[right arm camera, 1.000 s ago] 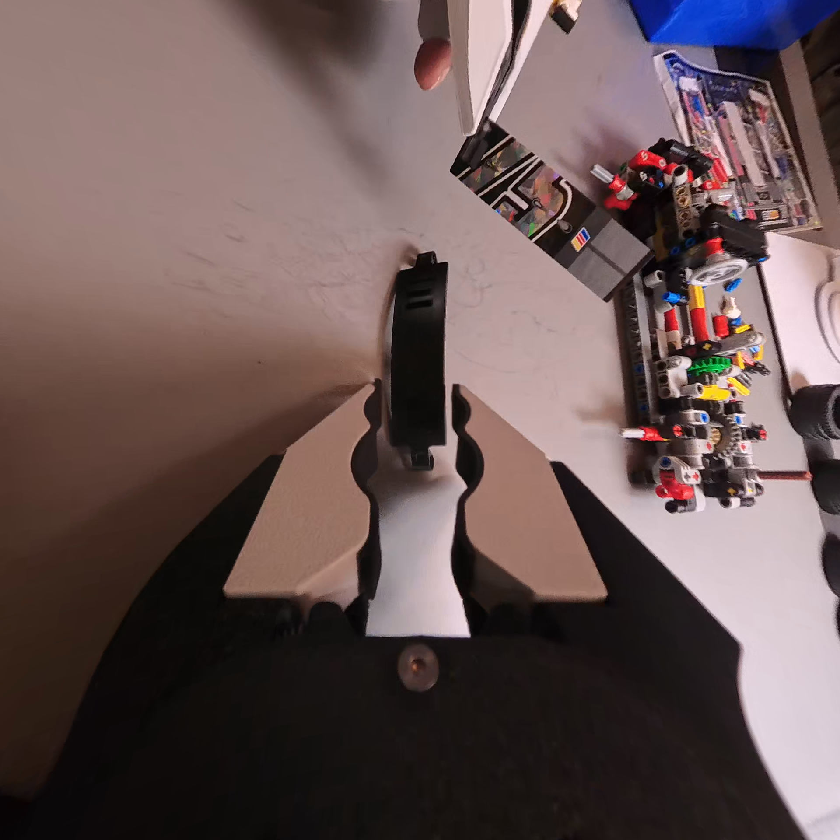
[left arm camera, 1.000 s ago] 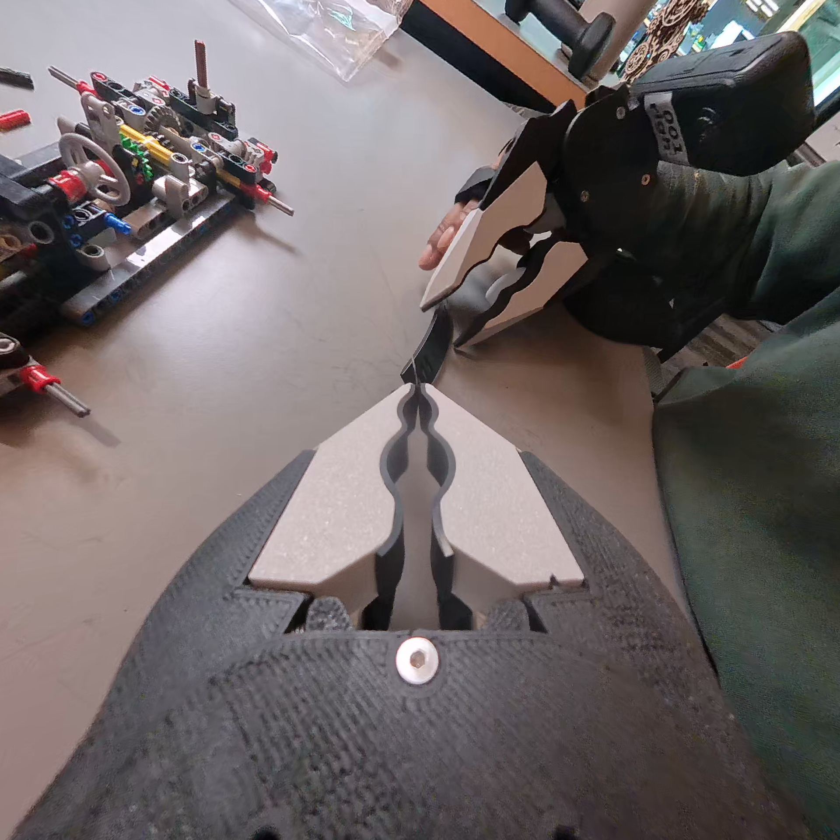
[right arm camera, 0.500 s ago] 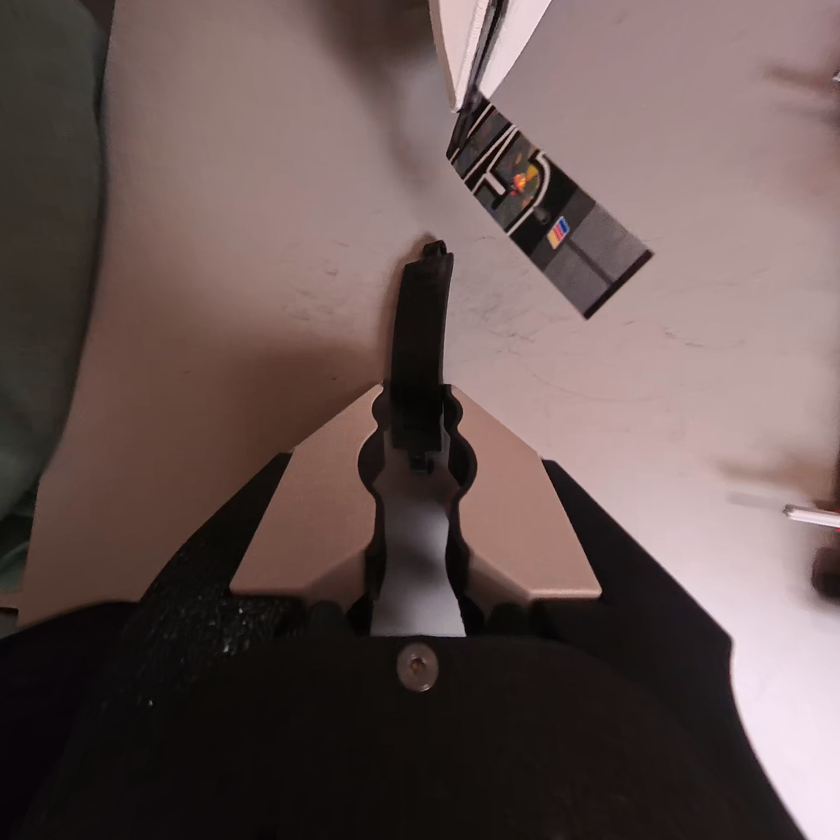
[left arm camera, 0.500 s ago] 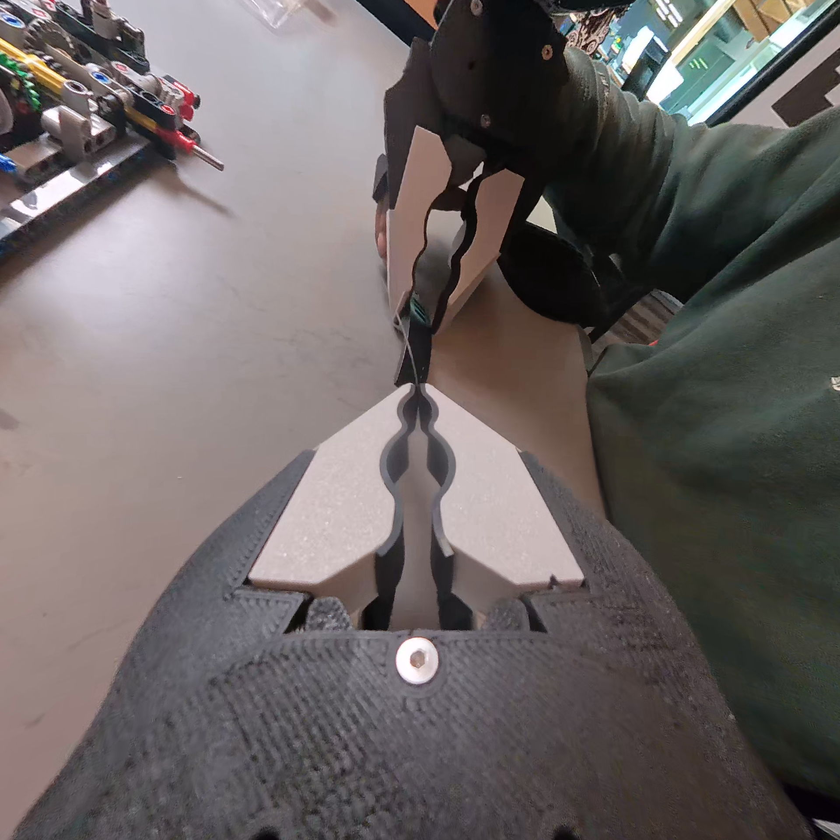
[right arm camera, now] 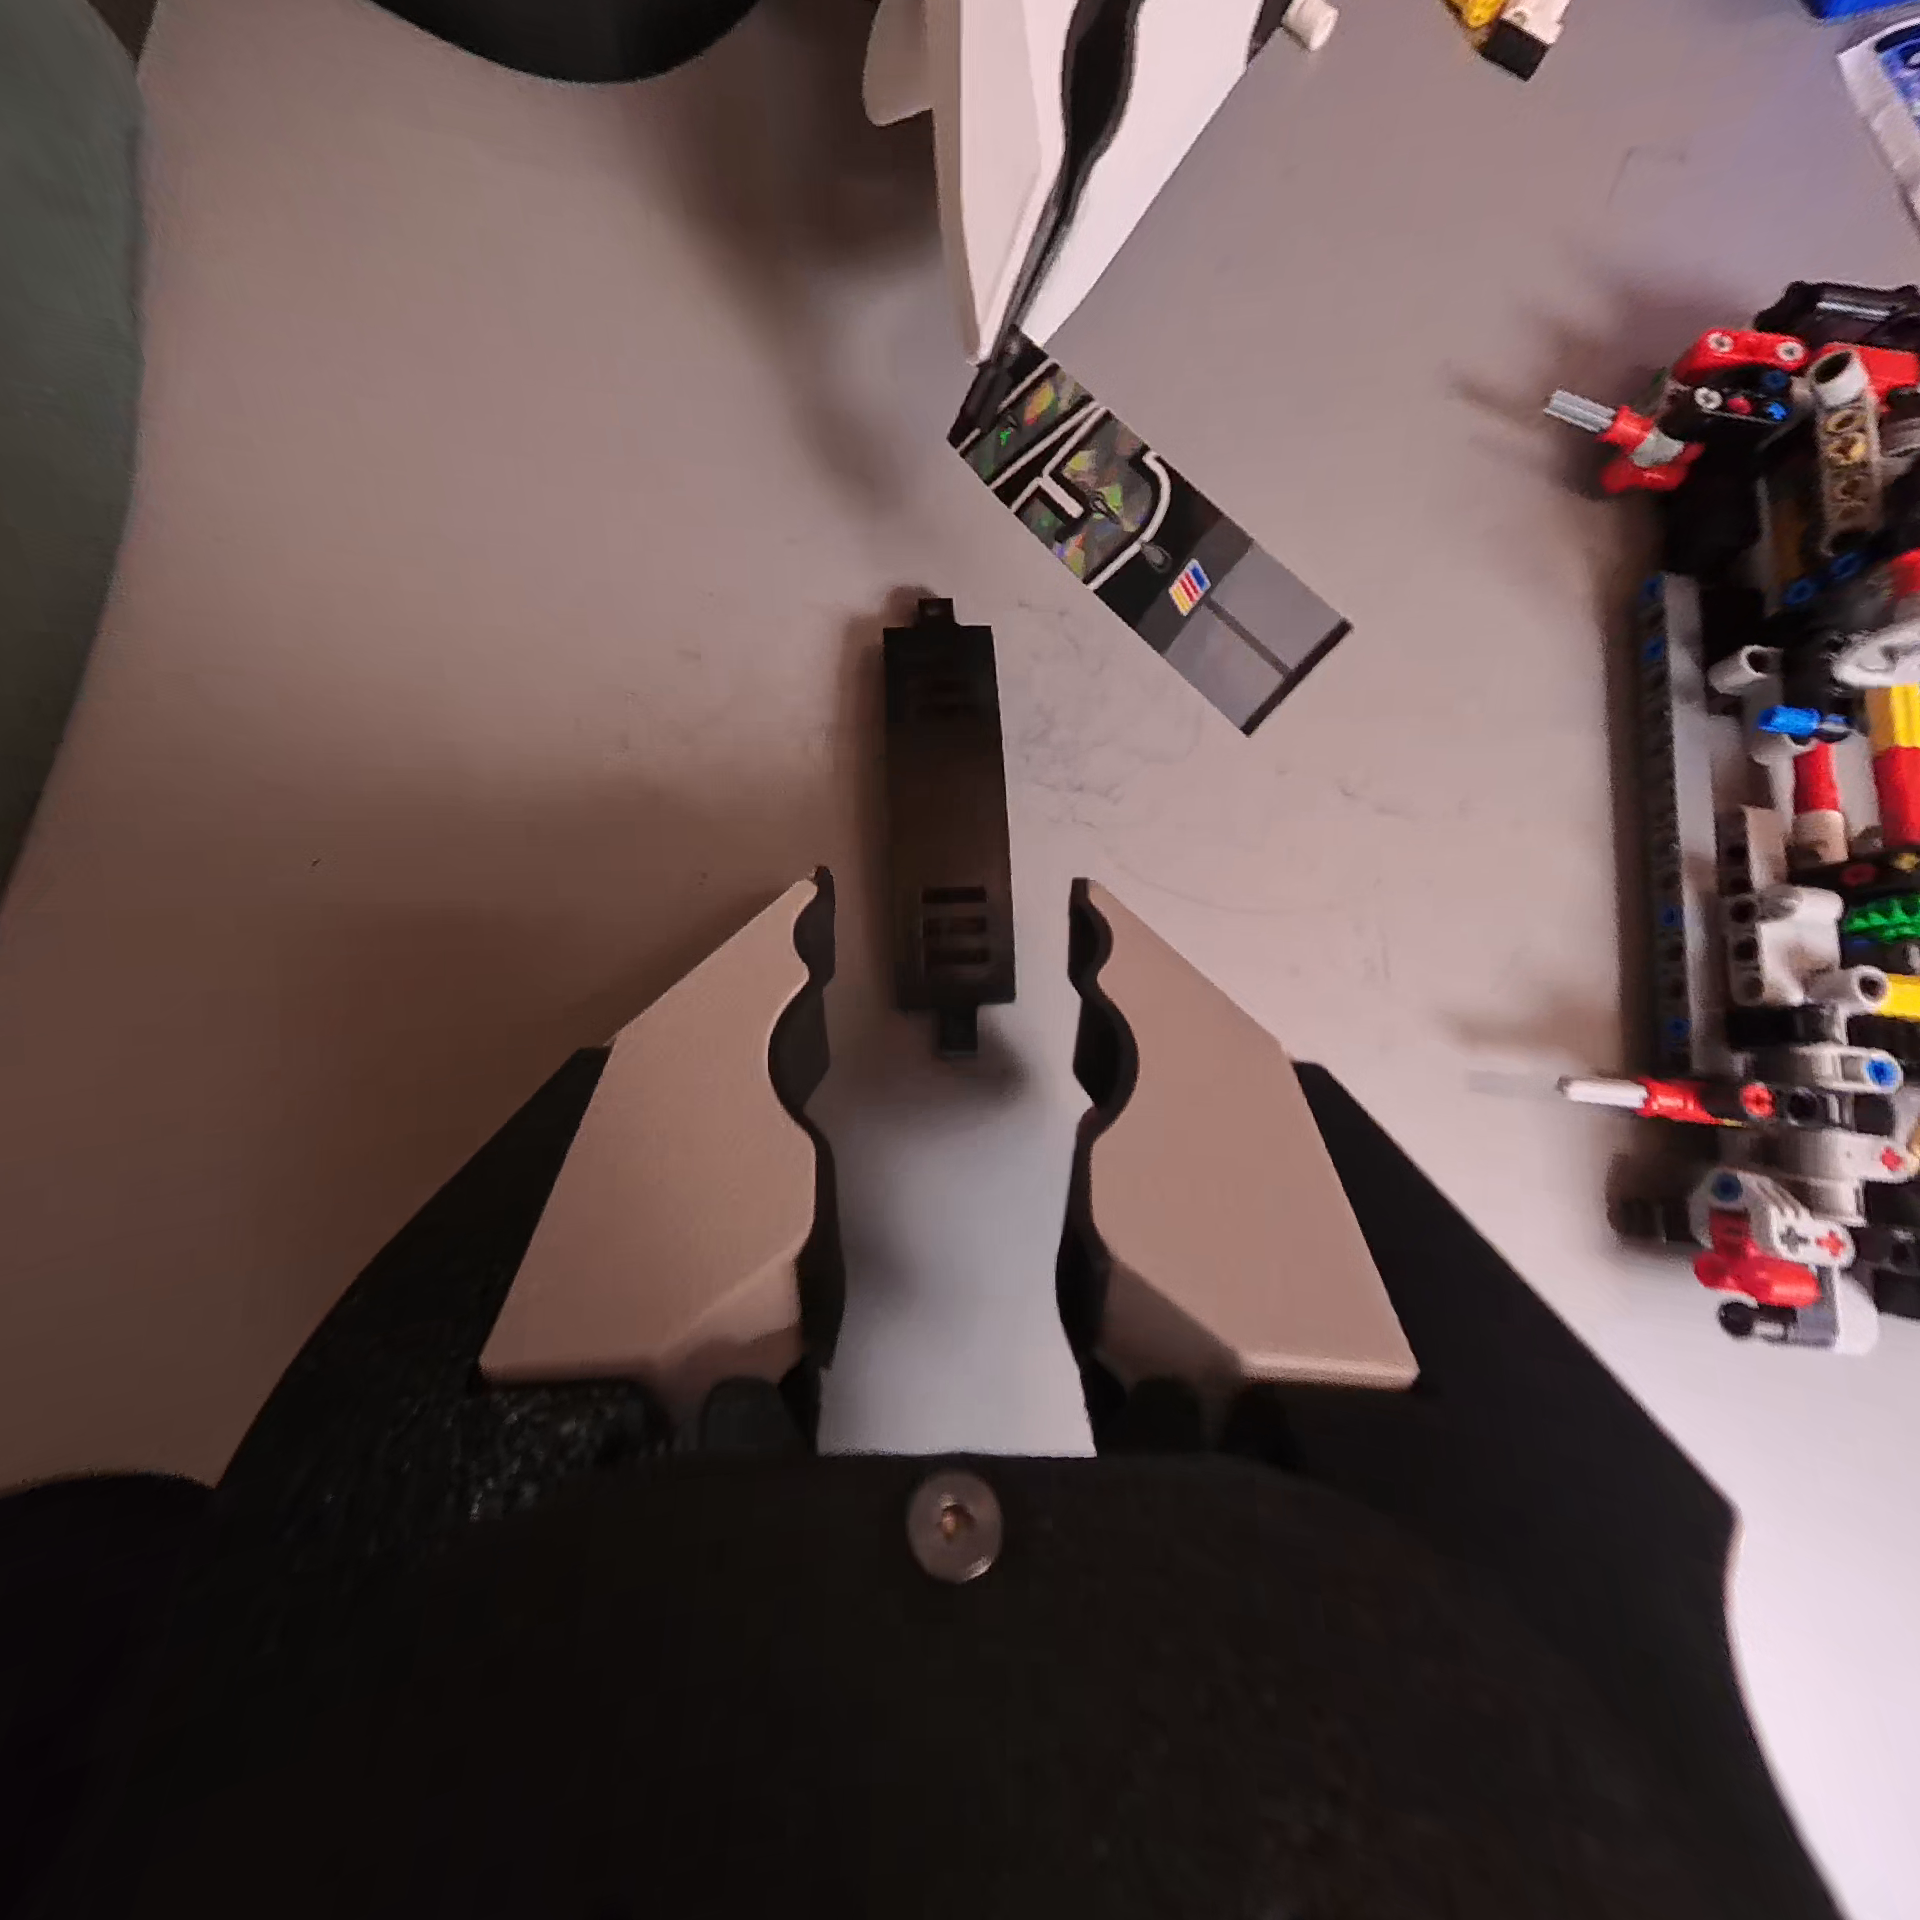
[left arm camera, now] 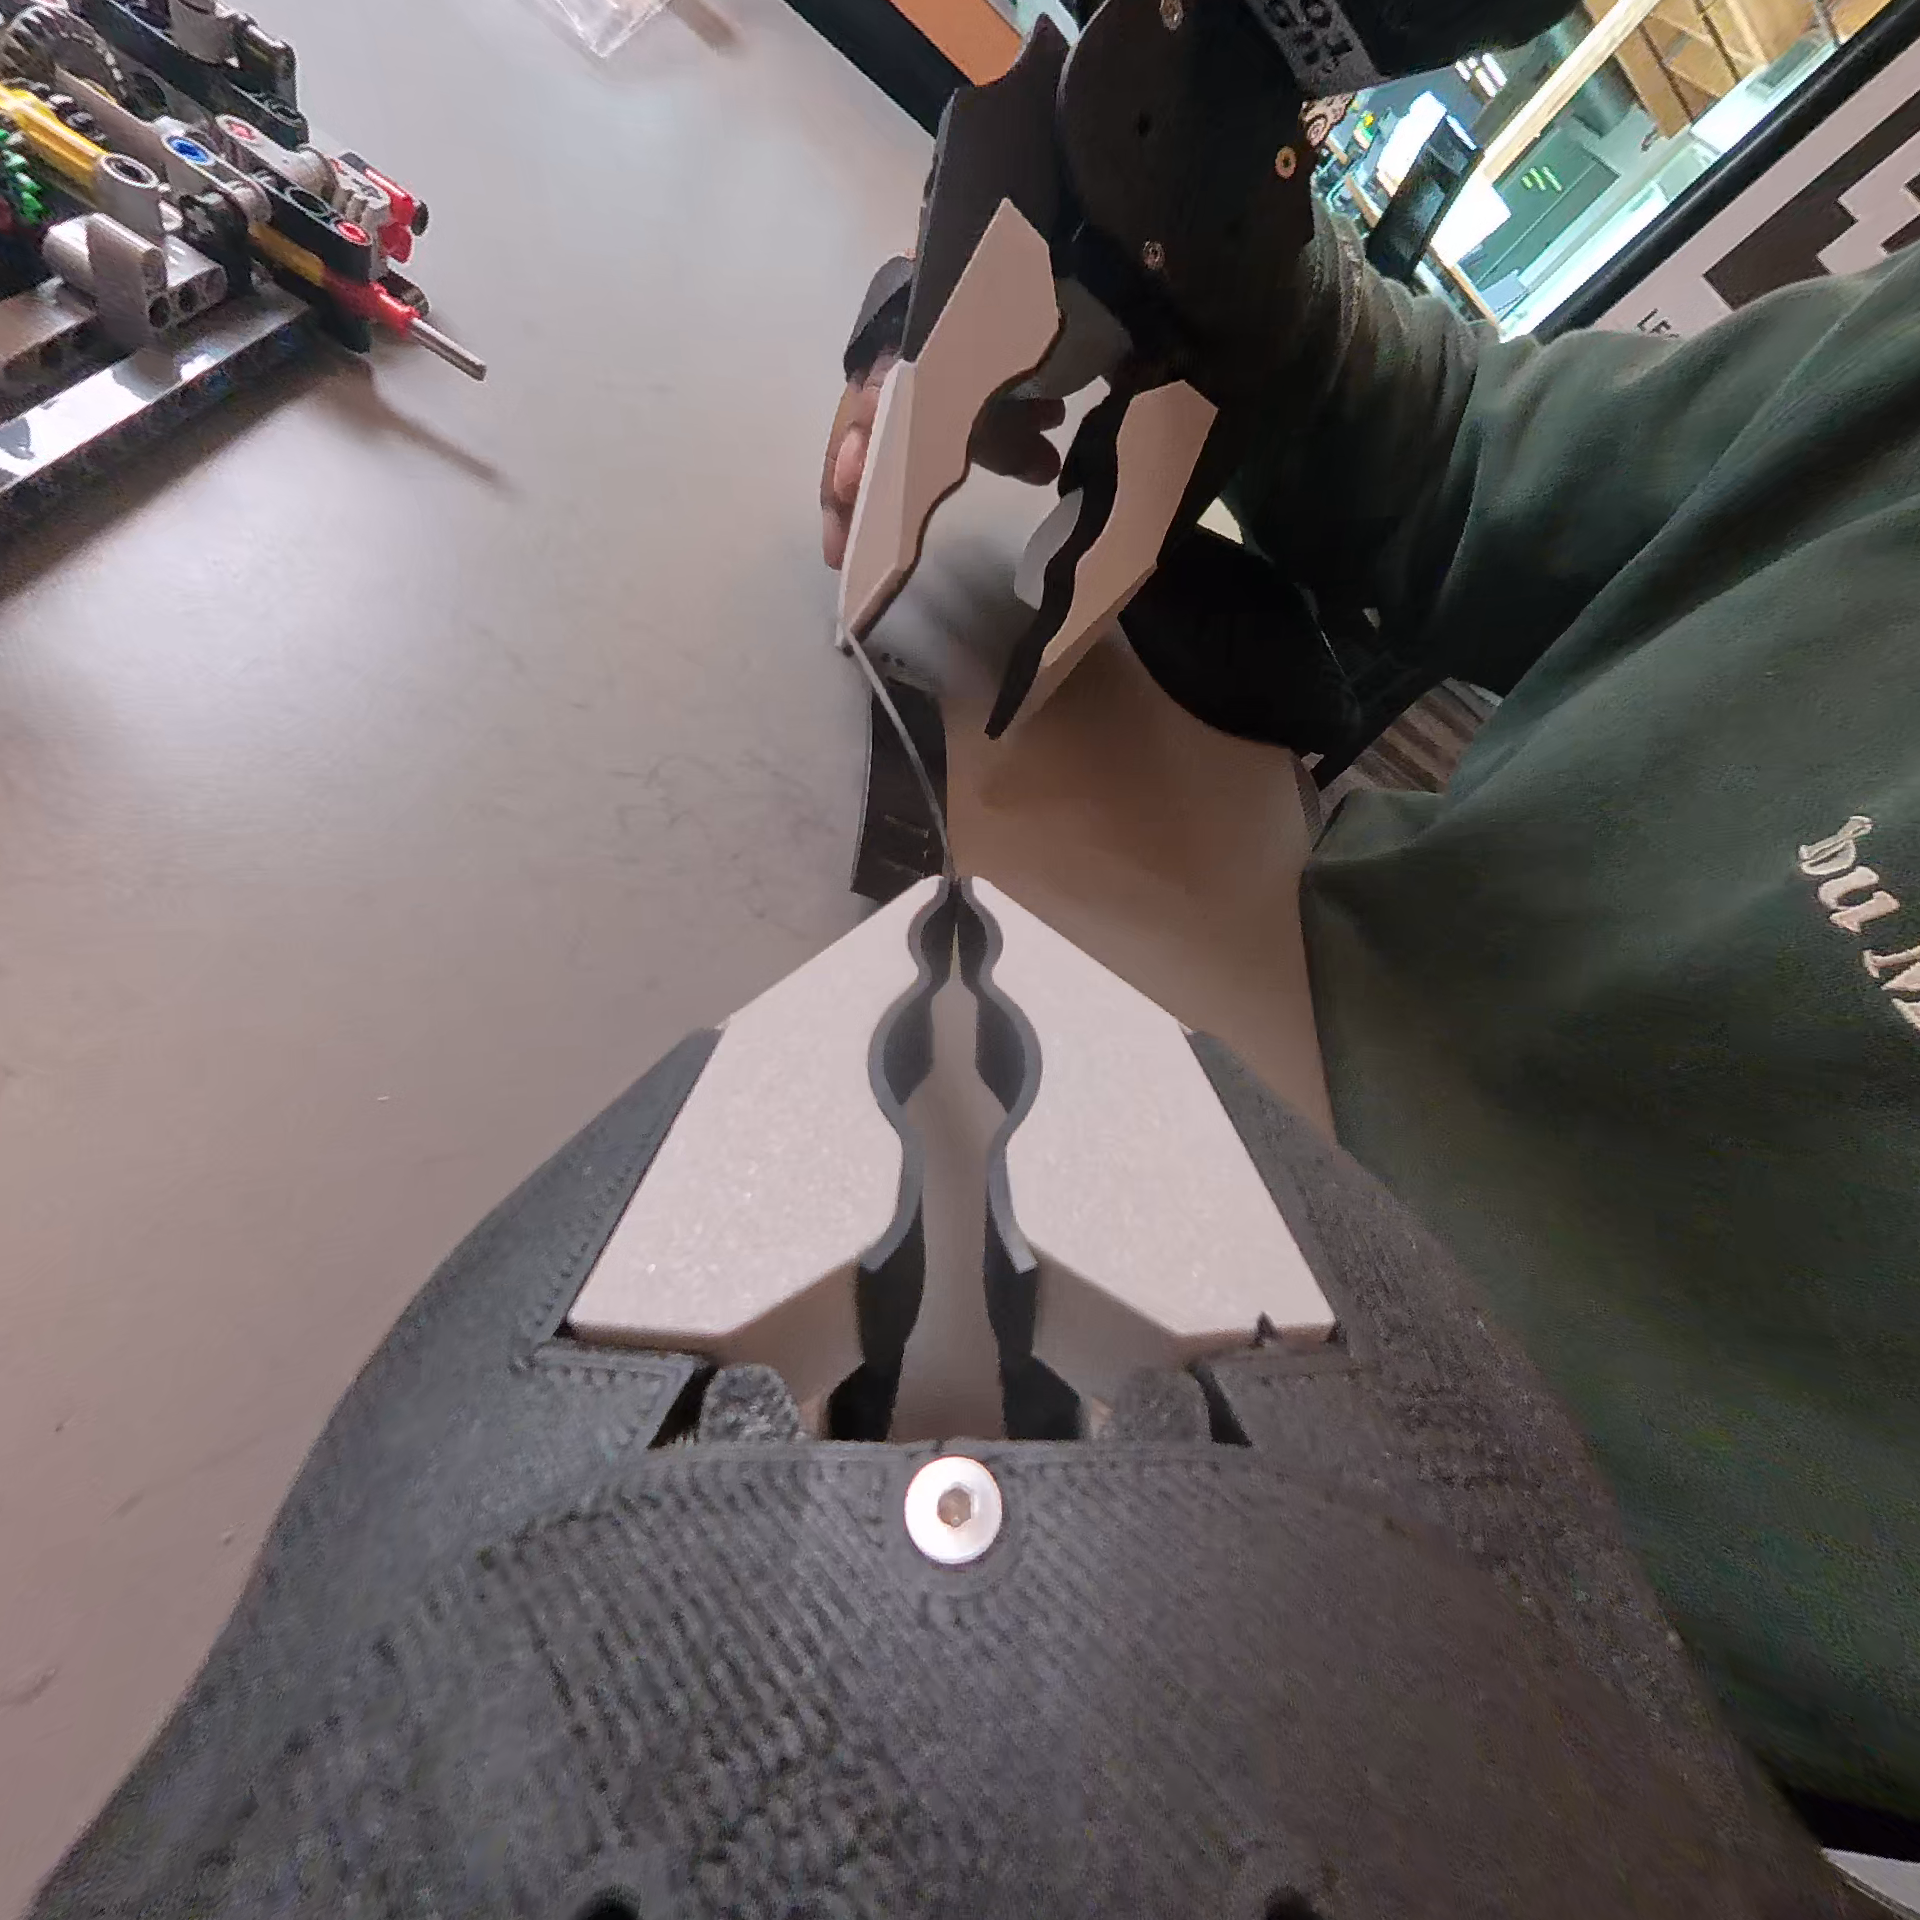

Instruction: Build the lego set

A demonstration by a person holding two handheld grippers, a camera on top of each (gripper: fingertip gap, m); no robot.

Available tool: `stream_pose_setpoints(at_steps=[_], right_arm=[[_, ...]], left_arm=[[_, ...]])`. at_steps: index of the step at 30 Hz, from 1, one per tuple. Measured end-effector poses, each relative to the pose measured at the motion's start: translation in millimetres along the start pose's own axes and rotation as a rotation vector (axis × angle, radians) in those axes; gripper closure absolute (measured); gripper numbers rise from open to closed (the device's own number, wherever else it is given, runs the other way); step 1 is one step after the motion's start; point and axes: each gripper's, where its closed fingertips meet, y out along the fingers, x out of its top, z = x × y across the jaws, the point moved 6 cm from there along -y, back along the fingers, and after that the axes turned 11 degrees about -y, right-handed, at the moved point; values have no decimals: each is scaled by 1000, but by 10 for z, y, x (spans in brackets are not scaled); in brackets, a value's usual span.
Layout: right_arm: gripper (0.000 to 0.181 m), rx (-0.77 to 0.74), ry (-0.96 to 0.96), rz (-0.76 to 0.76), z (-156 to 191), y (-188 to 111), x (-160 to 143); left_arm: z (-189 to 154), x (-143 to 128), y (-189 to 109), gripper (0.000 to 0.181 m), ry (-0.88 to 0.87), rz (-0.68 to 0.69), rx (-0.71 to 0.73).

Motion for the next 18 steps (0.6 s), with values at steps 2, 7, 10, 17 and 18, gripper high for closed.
stream_pose_setpoints(at_steps=[2,7,10,17,18], right_arm=[[140,-42,30,-50,-18,-82,-13],[151,-65,201,-256,-72,-342,-49],[158,-39,278,-418,-102,-449,-10],[170,195,346,-571,-12,-336,135],[170,215,341,-562,13,-297,143]], left_arm=[[-26,-6,12,181,-2,5,-22],[-148,-38,60,181,36,32,-105],[-244,-90,100,181,81,70,-164],[-314,-184,204,181,110,140,-203],[-310,-189,211,181,107,144,-204]])
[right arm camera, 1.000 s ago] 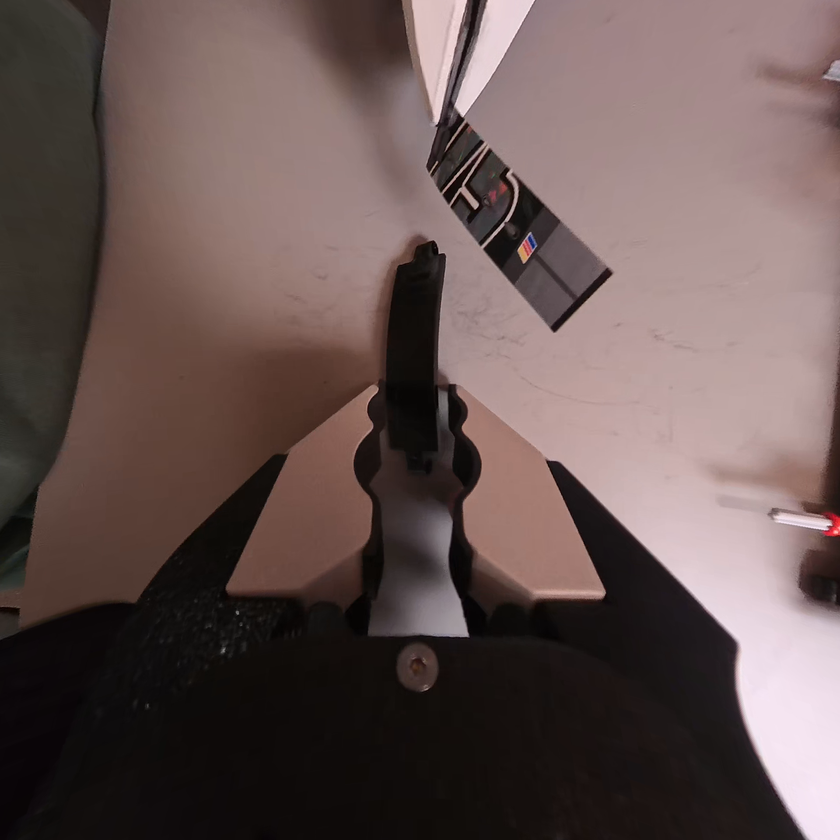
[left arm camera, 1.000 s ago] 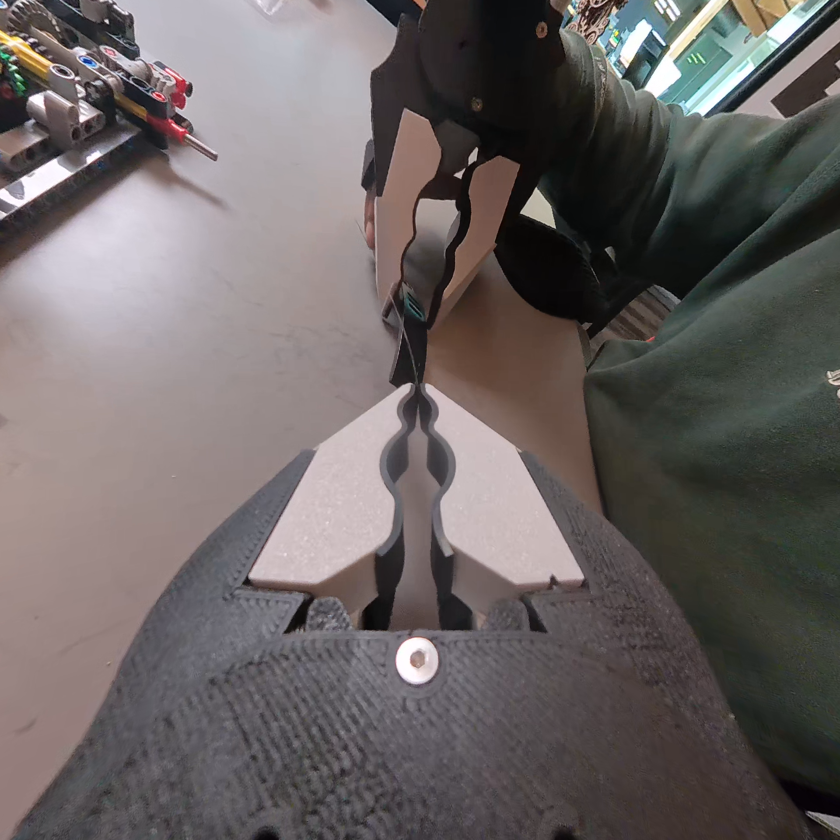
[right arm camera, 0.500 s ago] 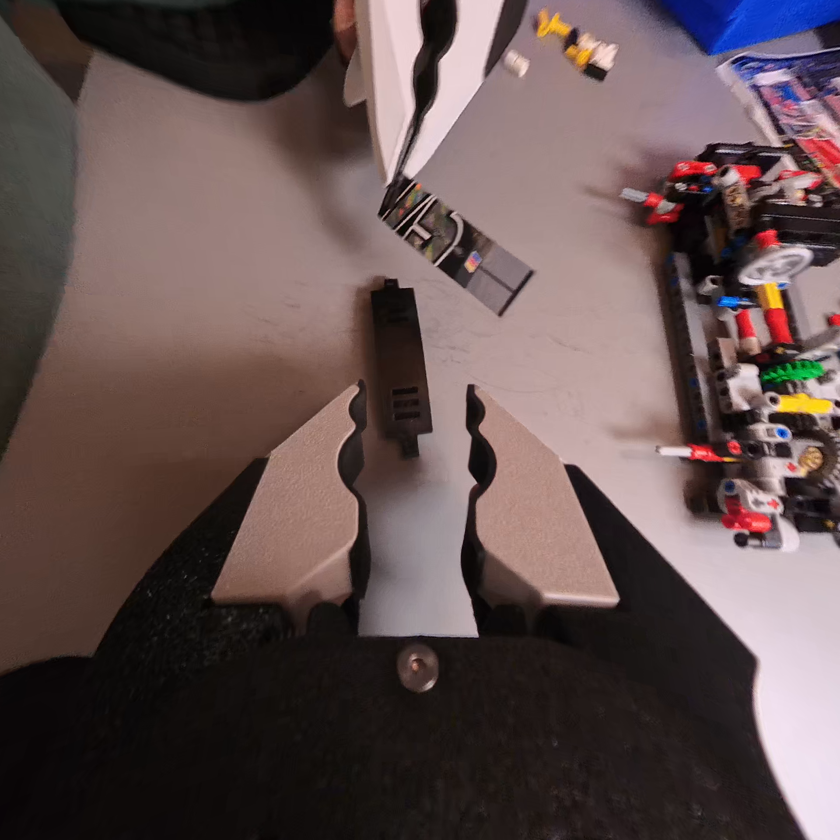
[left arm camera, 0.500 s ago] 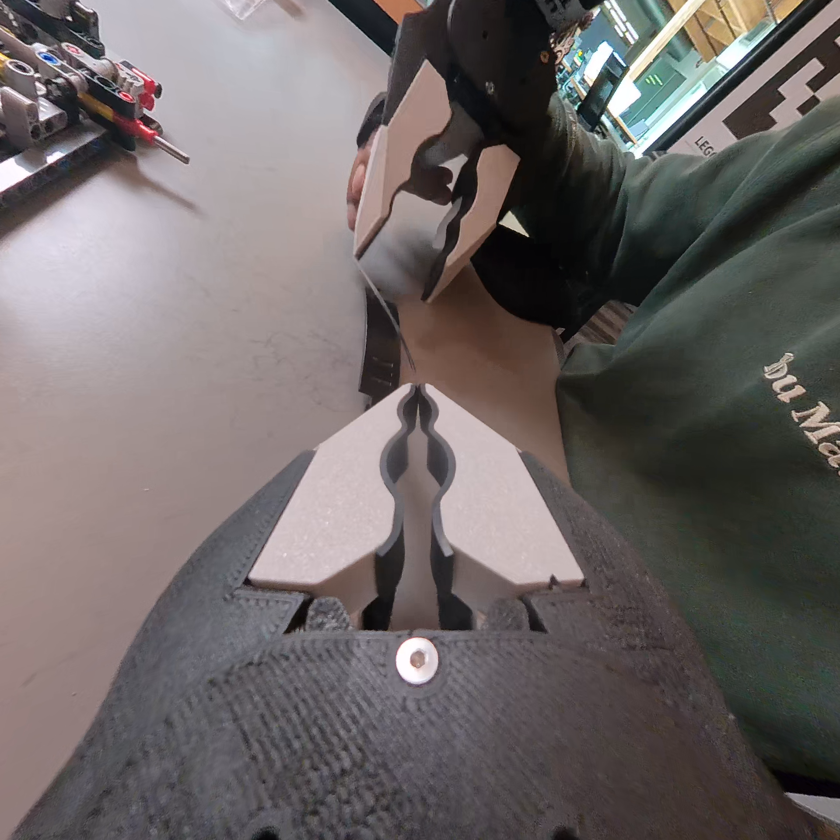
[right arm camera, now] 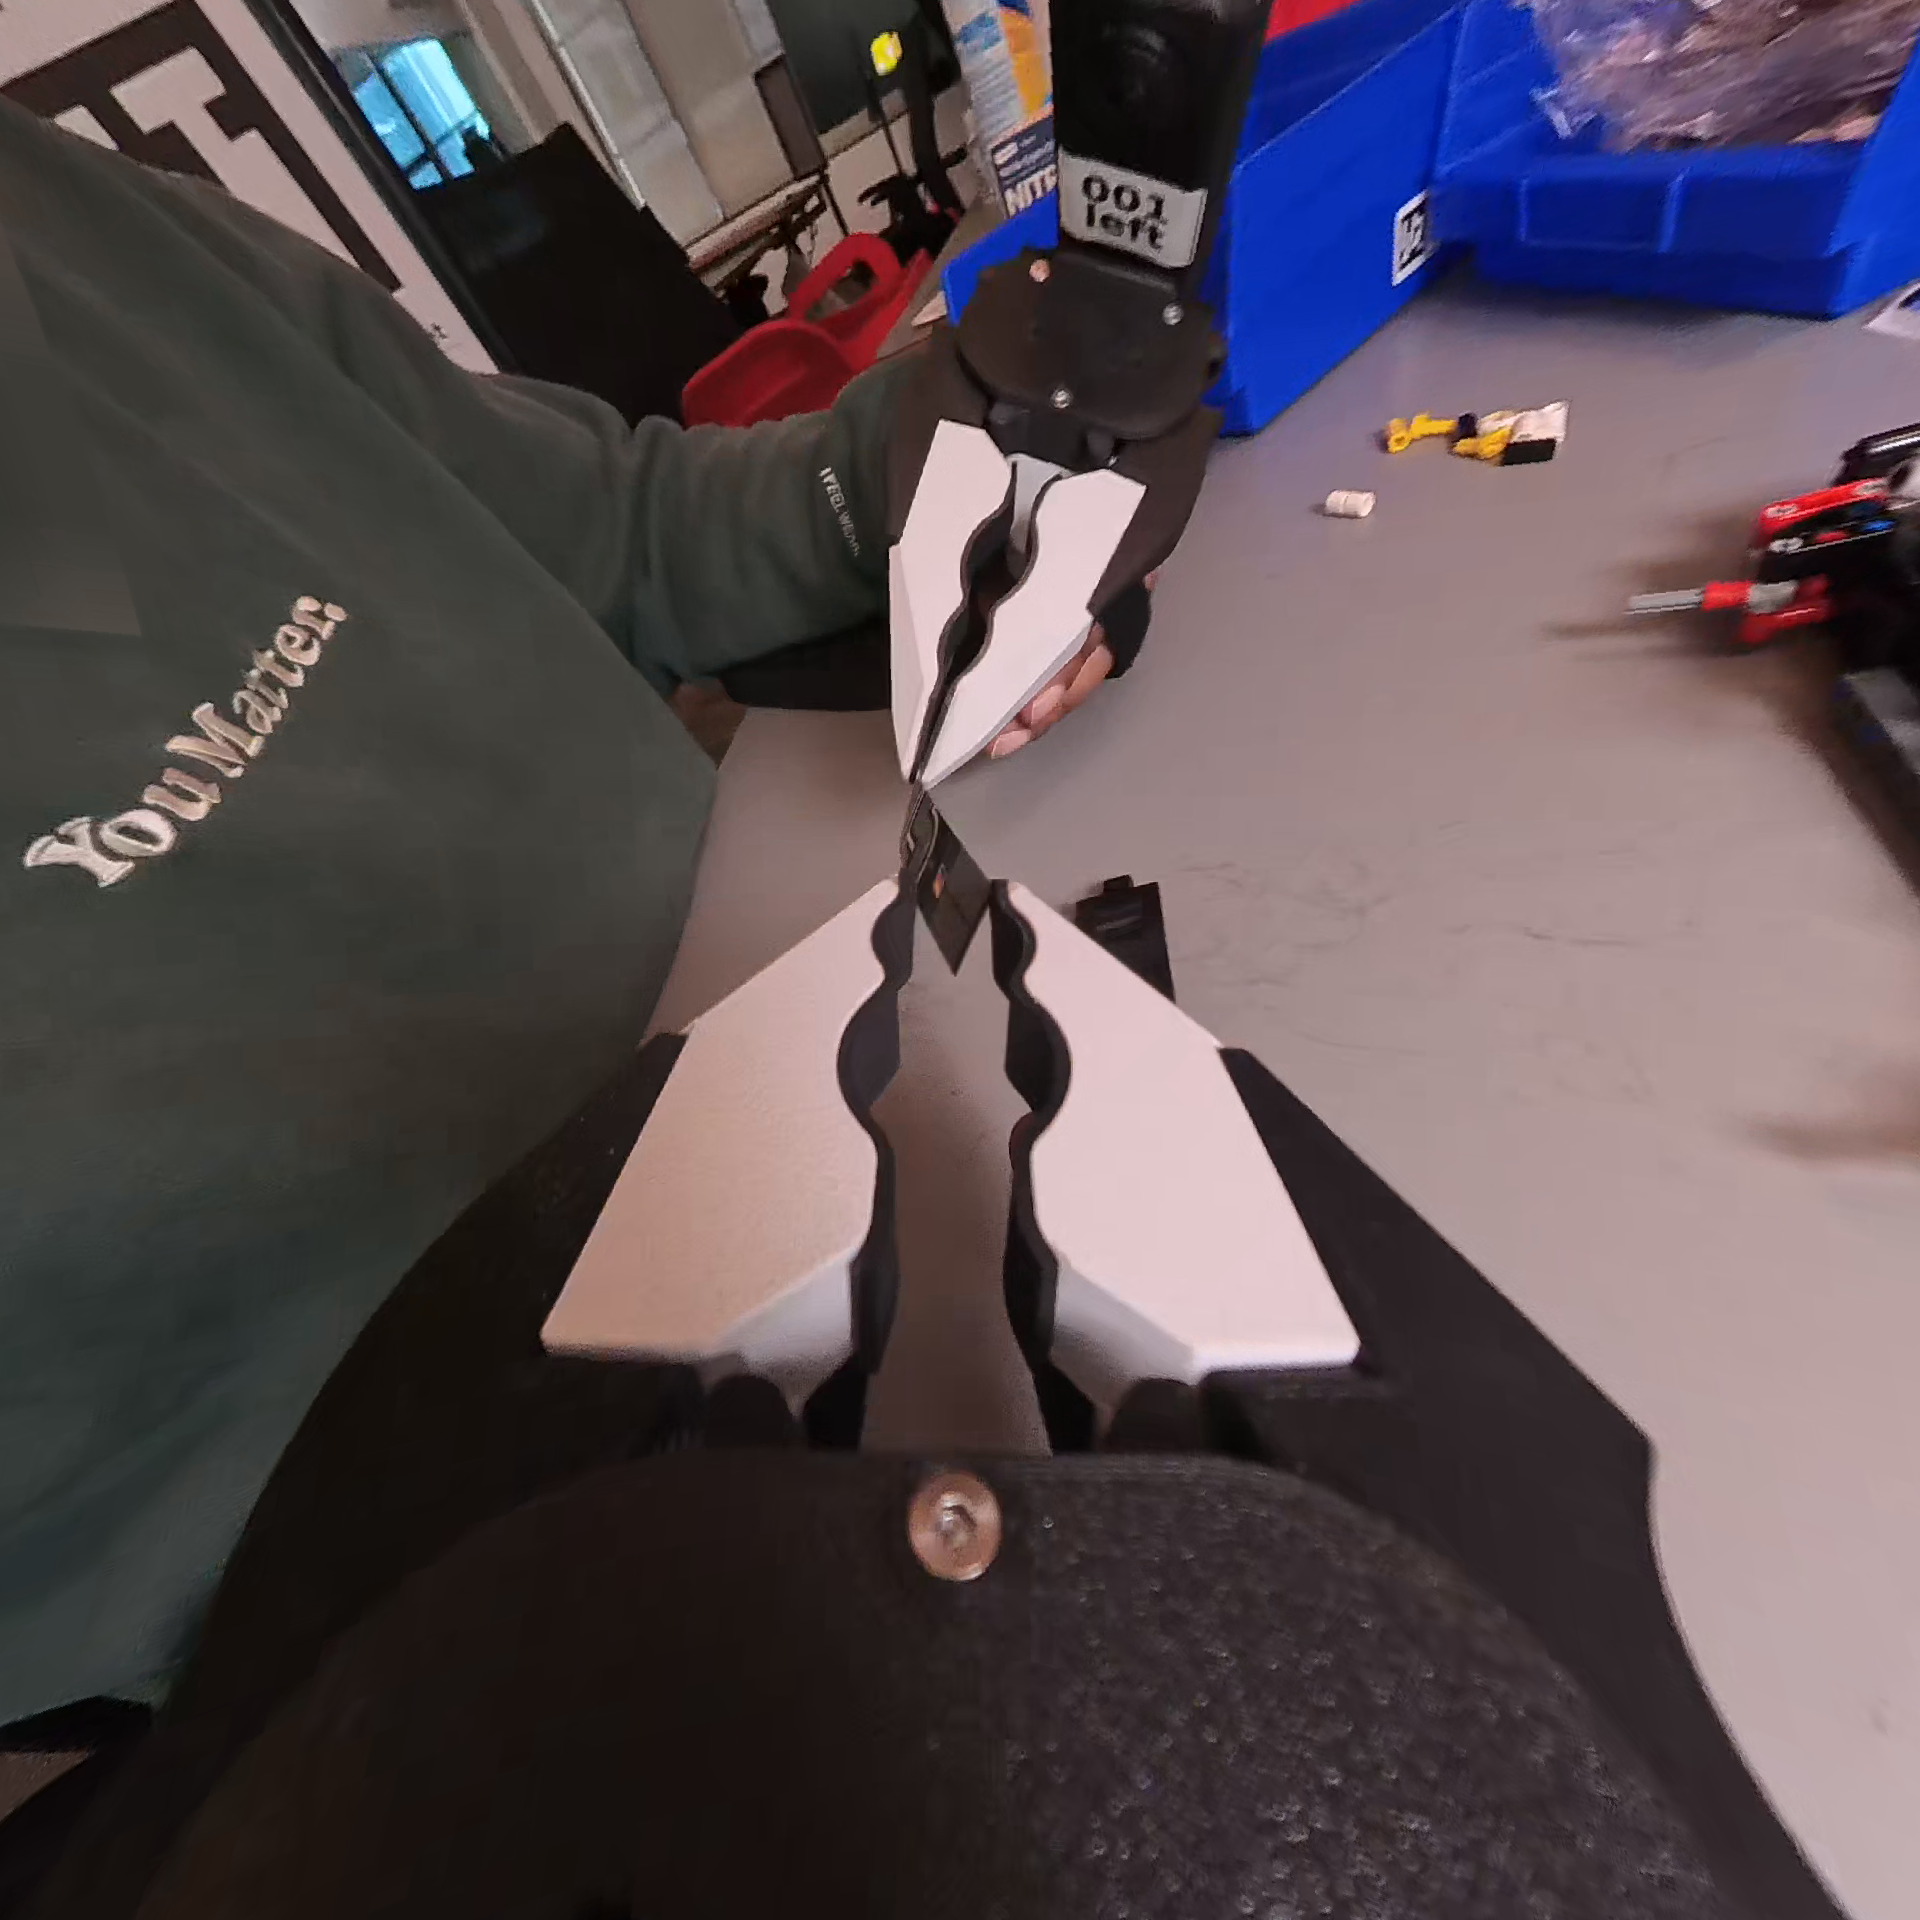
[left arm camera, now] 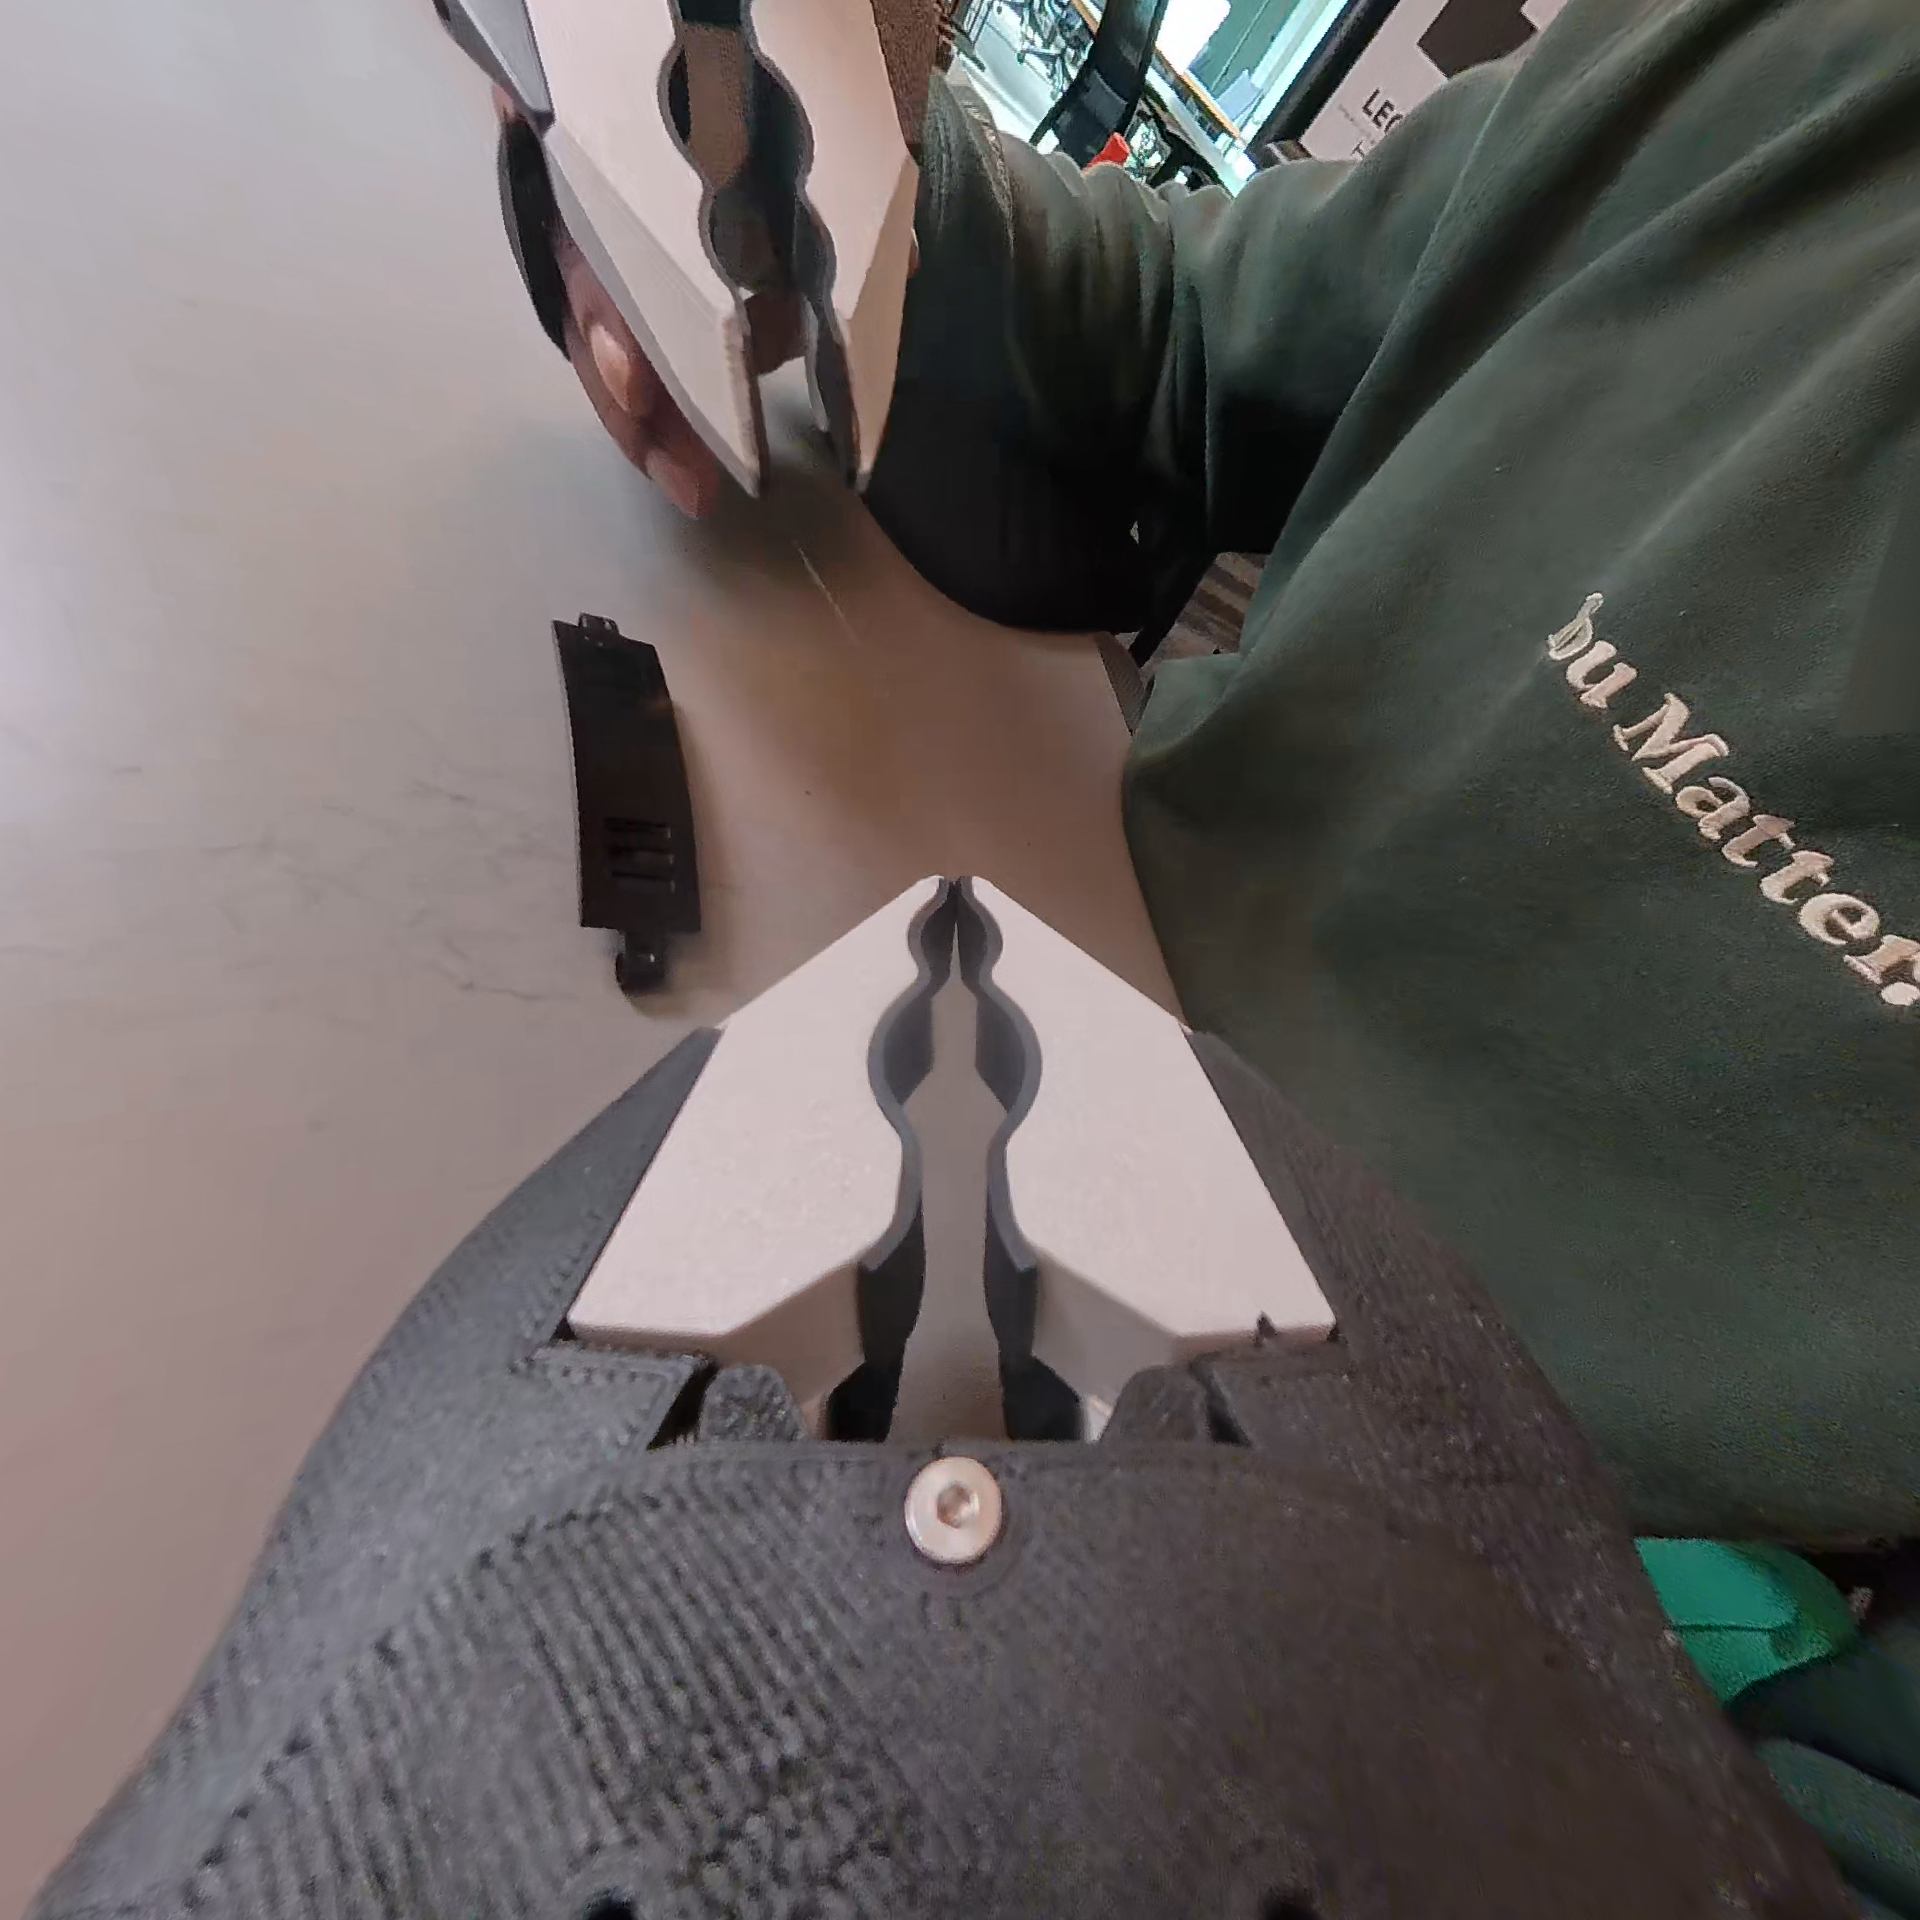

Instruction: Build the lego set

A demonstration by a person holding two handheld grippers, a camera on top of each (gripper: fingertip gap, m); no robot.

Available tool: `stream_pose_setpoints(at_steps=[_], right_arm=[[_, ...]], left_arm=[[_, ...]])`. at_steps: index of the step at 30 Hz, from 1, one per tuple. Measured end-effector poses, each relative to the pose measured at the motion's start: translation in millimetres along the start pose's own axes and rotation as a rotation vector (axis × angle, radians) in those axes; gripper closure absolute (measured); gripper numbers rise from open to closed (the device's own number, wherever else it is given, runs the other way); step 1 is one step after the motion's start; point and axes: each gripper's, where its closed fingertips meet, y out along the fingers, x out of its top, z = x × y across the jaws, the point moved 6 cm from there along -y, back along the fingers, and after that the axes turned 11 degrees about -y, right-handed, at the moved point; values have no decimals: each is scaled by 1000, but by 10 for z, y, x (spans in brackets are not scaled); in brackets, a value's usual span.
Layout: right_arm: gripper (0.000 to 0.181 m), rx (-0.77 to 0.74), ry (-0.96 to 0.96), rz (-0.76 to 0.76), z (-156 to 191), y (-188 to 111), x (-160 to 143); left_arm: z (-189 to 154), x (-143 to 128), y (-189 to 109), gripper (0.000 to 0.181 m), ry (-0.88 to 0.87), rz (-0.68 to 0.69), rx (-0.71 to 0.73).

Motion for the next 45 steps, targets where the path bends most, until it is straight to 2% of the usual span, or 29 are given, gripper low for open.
stream_pose_setpoints(at_steps=[4,12,22,28,35,45], right_arm=[[170,5,1,32,-5,70,-61],[169,-32,28,24,-82,16,-84],[173,13,27,43,-27,73,-113],[181,16,20,47,-19,81,-121],[181,9,21,36,-18,67,-109],[181,13,90,54,19,32,-105]], left_arm=[[14,-14,8,181,-9,7,-4],[11,-23,14,181,-9,15,-7],[11,-32,28,181,-12,24,-8],[15,-31,24,181,-16,23,-8],[32,-25,16,181,-27,17,1],[52,9,-17,179,-36,-13,31]])
